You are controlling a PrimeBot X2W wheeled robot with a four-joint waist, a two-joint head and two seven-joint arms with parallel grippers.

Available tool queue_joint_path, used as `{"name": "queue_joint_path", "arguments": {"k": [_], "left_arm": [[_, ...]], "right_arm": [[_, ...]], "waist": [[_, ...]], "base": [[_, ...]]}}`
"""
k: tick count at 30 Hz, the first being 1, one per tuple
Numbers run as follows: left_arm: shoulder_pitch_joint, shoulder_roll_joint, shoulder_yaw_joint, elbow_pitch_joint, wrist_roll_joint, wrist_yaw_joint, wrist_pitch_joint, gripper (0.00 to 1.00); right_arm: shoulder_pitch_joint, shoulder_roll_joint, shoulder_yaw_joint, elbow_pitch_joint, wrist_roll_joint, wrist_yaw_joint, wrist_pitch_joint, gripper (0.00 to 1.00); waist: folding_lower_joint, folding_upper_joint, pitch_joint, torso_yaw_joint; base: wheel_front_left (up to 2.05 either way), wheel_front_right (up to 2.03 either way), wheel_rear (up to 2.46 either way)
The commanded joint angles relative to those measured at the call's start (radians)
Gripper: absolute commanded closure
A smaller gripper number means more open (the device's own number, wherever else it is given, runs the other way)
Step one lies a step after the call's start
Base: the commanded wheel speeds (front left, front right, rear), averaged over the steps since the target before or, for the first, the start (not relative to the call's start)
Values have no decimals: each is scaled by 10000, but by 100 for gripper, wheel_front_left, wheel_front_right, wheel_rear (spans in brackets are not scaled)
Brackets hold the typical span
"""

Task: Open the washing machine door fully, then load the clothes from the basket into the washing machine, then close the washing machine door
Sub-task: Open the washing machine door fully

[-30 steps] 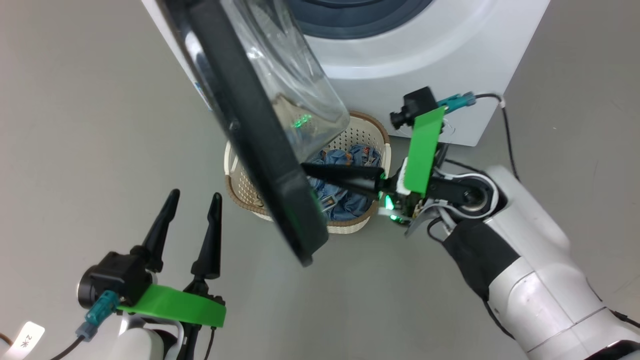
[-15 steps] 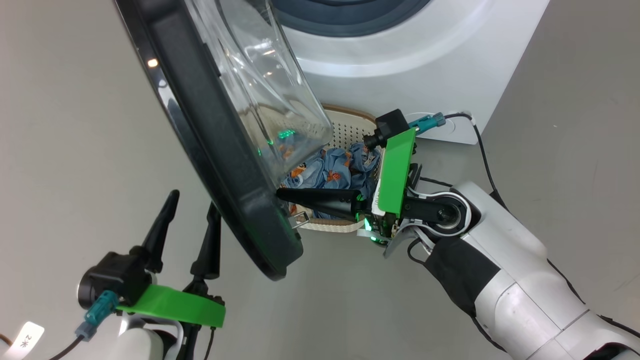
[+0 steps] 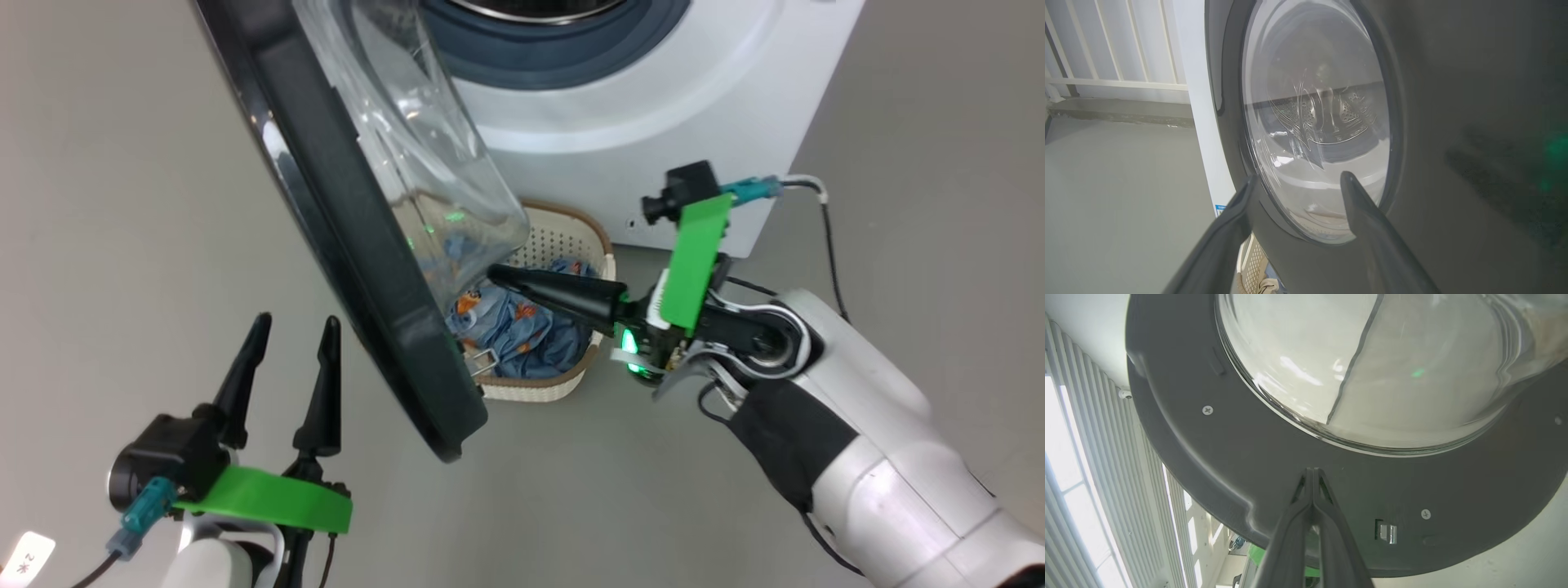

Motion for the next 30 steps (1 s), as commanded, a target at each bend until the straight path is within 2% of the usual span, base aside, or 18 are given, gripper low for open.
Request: {"name": "queue_joint_path", "arguments": {"k": [1,9,10,11,12,13,14,15,21,30], "left_arm": [[83,227,373,-203,88,-27,-63,0],[391,227,552,-183,298,-27,-63,0],[423,227,576,-174,315,-27,-63,0],[458,227,598,-167,326,-27,-63,0],[495,227,618,-158,333,-27,-63,0],[533,227,636,-150,343,-27,-63,0],[570,227,652,-145,353,-27,-63,0],[603,227,664,-143,362,-27,-63,0],[763,227,695,-191,417,-27,-63,0],[861,227,702,-299,519,-27,-63,0]], "right_arm": [[321,139,-25,-330,112,29,-126,100],[1087,-743,-206,-1022,467,29,-1025,100],[1180,-852,-203,-1067,449,29,-1170,77],[1278,-952,-190,-1136,435,29,-1283,60],[1380,-1054,-178,-1208,412,29,-1404,48],[1482,-1150,-173,-1282,382,29,-1544,13],[1589,-1230,-170,-1378,374,29,-1655,3],[1708,-1300,-185,-1467,408,29,-1759,0],[2260,-1686,-410,-1935,345,29,-2735,0],[2897,-2036,-1089,-2884,-688,29,-4601,0]], "waist": [[0,0,-171,-155],[0,0,-724,-608],[0,0,-780,-651],[0,0,-837,-692],[0,0,-890,-732],[0,0,-937,-771],[0,0,-981,-809],[0,0,-1016,-841],[0,0,-1172,-1009],[0,0,-1204,-1265]], "base": [[0,0,0],[0,0,0],[0,0,0],[0,0,0],[0,0,0],[0,0,0],[0,0,0],[0,0,0],[0,0,0],[0,0,0]]}}
